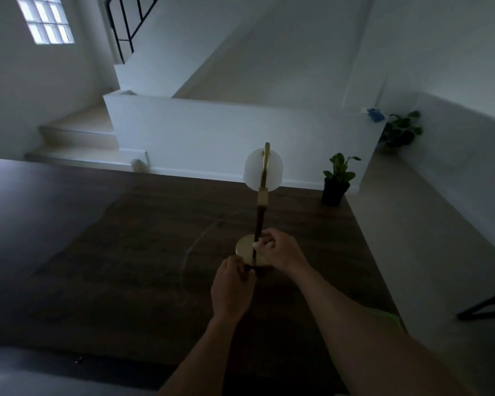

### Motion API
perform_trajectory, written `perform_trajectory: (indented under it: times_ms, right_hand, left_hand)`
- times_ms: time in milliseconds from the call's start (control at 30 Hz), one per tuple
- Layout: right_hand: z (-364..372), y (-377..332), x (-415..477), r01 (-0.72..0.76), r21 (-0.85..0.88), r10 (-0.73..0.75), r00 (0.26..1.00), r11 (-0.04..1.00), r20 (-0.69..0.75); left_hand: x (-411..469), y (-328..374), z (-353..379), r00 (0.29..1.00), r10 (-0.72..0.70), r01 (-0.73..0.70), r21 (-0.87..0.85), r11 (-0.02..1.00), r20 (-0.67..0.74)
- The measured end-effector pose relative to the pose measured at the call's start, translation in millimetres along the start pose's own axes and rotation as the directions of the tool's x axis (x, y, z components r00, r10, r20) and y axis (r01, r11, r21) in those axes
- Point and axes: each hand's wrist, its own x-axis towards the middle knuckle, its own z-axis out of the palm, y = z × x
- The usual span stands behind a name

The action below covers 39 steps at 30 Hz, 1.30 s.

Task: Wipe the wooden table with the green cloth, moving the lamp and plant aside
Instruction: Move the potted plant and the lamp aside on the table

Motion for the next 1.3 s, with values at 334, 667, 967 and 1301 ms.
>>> perform_trajectory:
  times_ms: [334, 667, 967, 1301]
  right_hand:
    - [8, -7, 12, 0.015, -0.090, -0.022, 0.997, 0.996, -0.070]
    - [9, -13, 16, 0.046, -0.087, -0.056, 0.992, 0.995, -0.115]
    - [-35, -14, 53, 0.074, -0.118, -0.093, 0.981, 0.990, -0.169]
    - [-98, 20, 143, 0.017, -0.140, -0.047, 0.977, 0.990, -0.209]
  left_hand:
    - [14, -6, 15, 0.993, -0.072, 0.059, 0.128, 0.990, 0.095]
    - [25, 8, 57, 0.983, -0.178, 0.183, 0.175, 0.967, -0.043]
    - [65, 48, 81, 0.990, -0.103, 0.107, 0.040, 0.993, -0.094]
    - [150, 104, 137, 0.997, -0.056, 0.056, -0.003, 0.998, -0.062]
